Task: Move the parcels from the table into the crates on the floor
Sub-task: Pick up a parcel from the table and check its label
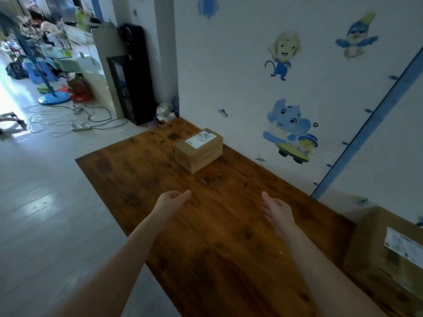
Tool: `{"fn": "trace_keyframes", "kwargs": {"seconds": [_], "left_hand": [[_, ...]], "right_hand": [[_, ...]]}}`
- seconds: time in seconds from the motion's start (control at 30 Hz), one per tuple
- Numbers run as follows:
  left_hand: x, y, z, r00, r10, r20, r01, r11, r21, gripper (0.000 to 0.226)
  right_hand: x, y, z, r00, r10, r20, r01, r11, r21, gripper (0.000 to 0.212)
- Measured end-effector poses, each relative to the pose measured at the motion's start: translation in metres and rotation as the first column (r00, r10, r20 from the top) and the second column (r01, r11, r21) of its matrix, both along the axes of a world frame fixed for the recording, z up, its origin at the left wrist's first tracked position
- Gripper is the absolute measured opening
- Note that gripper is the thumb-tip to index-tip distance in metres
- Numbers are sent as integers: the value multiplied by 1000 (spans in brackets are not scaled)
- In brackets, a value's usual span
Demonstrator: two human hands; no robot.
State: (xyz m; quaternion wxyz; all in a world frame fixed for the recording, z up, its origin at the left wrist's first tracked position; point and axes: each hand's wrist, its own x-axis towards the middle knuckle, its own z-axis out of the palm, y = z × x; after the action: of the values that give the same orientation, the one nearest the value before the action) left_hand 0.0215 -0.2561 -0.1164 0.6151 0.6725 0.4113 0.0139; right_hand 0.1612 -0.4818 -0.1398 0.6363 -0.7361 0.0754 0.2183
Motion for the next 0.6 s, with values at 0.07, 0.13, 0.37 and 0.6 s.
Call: {"fn": "trace_keyframes", "kwargs": {"seconds": [0.07,0.13,0.37,0.6], "left_hand": [[14,31,-3,1000,-5,2,5,1000,14,39],[28,59,-7,1000,-29,8,29,999,27,41],[83,184,-30,990,-139,2,139,990,14,44],[144,277,-48,976,-213,-52,216,975,53,55]], "right_hand": [[11,28,0,1000,-9,-5,9,1000,-11,49],[21,54,-3,1000,-23,-3,23,999,-25,42],[41,161,-23,989,-150,-17,148,986,-80,53],[45,255,-45,961,-241,-134,220,963,-156,40]]}}
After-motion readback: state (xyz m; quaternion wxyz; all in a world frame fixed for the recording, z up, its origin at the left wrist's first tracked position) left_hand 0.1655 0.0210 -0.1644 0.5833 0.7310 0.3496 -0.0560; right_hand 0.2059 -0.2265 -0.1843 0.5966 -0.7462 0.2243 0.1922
